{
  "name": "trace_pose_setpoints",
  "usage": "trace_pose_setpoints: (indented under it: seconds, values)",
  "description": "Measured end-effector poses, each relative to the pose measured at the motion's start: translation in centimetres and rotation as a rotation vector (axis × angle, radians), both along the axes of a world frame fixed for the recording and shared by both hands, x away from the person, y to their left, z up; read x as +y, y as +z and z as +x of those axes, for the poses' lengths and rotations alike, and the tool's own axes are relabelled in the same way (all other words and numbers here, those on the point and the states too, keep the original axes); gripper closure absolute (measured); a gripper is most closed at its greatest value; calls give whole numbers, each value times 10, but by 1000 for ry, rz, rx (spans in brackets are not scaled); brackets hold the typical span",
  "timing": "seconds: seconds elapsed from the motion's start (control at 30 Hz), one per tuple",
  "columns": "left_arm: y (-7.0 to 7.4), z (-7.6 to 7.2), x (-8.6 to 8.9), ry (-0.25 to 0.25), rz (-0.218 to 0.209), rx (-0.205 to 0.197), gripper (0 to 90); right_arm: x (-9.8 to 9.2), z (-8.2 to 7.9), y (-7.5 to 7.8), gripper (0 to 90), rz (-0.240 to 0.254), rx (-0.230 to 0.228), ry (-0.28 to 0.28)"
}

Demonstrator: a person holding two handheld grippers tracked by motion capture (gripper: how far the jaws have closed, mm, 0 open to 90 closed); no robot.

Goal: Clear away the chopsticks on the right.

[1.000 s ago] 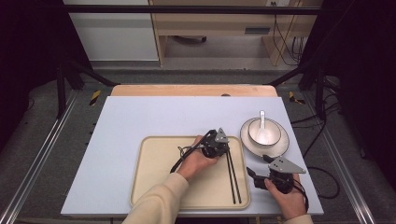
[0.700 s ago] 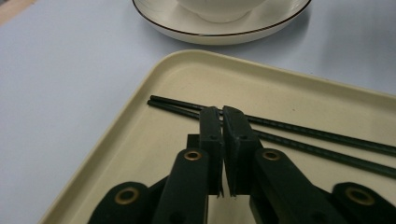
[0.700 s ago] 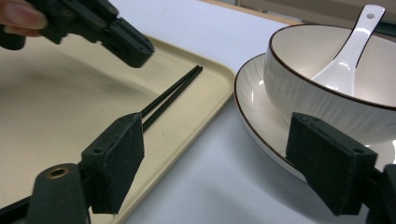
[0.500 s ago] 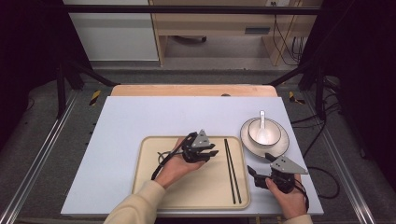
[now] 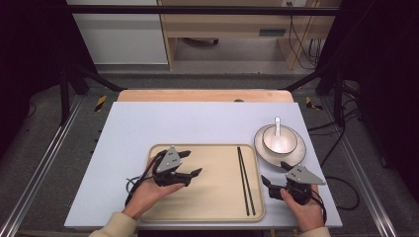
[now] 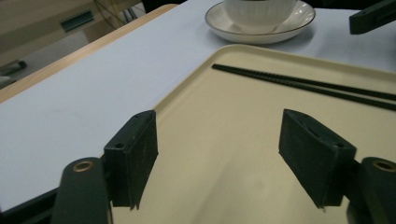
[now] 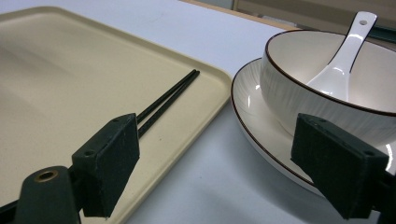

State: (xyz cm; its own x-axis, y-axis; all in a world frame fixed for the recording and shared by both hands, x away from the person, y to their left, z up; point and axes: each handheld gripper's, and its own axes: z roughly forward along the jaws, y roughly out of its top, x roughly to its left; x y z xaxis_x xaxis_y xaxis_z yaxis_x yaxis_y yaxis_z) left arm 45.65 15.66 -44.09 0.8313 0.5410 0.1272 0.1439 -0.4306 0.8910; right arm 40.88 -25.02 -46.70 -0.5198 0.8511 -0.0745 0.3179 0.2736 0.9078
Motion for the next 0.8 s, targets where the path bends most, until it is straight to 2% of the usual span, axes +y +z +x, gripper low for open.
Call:
trace_pose_setpoints:
  seconds: [0.2,0.47,0.7,0.8]
  values:
    - [0,-9,30,38,-21,-7,178,1,0,0,150,-7,-1,1]
    - [2,-19,68,96,-92,-44,84,1,-1,1,128,13,-19,15]
    - [5,-25,102,158,-160,-81,71,-1,-1,3,121,25,-27,2]
    - [5,-28,115,189,-151,-116,67,-2,-1,3,113,26,-40,9]
